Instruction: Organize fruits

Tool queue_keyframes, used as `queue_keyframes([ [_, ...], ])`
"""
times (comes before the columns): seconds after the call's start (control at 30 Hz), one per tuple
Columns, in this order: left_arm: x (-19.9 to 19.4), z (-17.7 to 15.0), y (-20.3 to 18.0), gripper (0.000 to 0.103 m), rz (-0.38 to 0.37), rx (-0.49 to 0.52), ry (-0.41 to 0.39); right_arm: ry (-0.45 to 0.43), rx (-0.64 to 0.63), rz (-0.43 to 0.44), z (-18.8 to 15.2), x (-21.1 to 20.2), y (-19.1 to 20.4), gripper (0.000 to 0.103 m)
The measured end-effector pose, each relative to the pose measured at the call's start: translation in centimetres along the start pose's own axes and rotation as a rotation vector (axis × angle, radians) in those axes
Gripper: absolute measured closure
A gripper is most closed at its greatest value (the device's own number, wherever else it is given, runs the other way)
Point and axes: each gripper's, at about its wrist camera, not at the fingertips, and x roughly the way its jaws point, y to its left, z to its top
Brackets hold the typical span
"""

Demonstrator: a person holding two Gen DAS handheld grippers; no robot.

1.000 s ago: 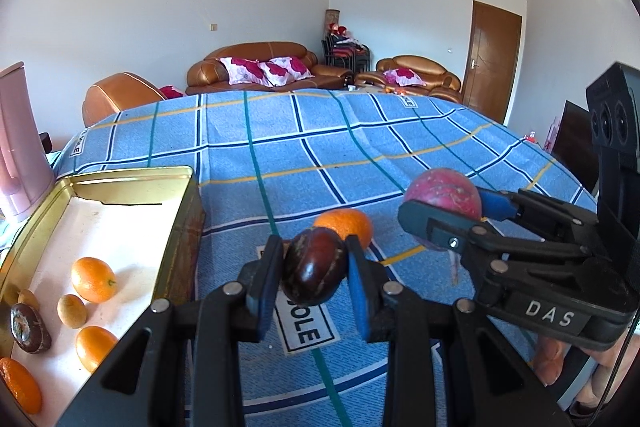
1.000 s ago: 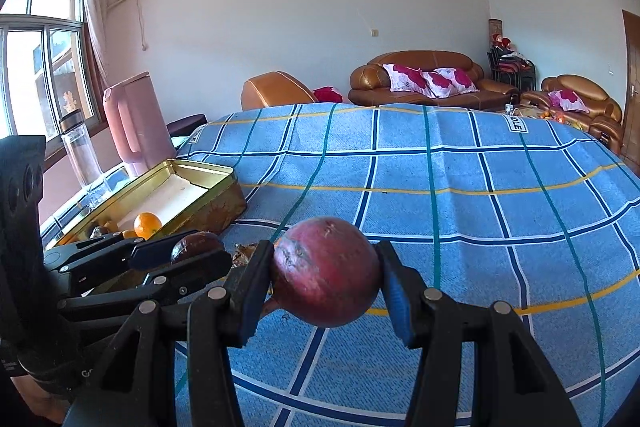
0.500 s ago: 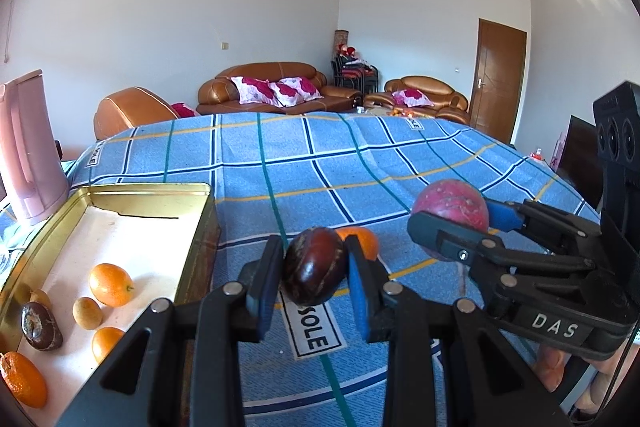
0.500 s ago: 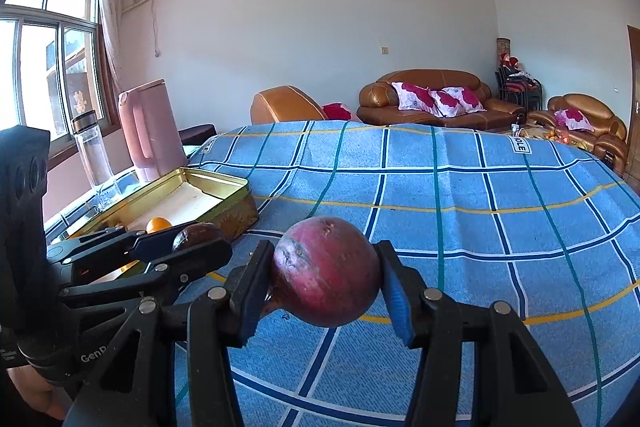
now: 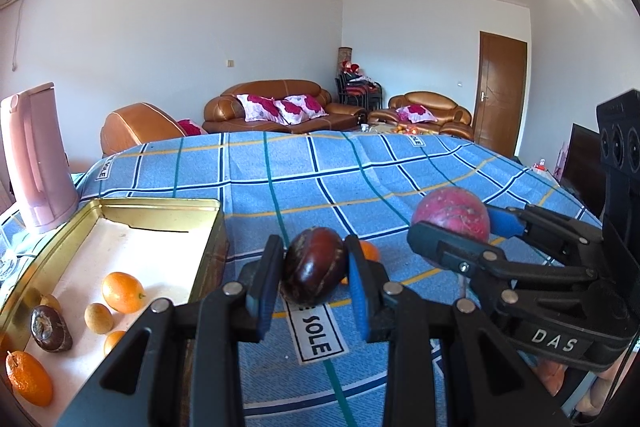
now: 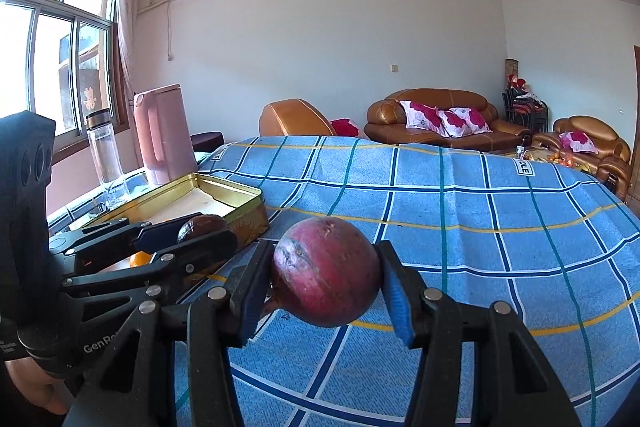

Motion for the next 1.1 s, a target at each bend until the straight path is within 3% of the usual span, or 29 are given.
queue_keyframes([
  [0.57,-1.2,0.0,-0.4,0.07,0.019,0.021,-0.066,-0.052,-0.029,-0.002,-0.2,-0.9,0.6,0.049],
  [0.87,-1.9,-0.2,0.5,0.07,0.001,-0.026,-0.096,-0.056,-0.022,-0.003,-0.2,-1.1,0.5,0.049],
  [1.03,-1.8,-0.2,1.0,0.07,-0.057,-0.036,-0.063,-0.063,-0.016,-0.002,-0.3,-1.4,0.3,0.049],
  [1.1,-1.6,-0.3,0.9,0.064,-0.061,-0.027,-0.017,-0.065,-0.013,-0.019,-0.4,-2.0,0.2,0.049],
])
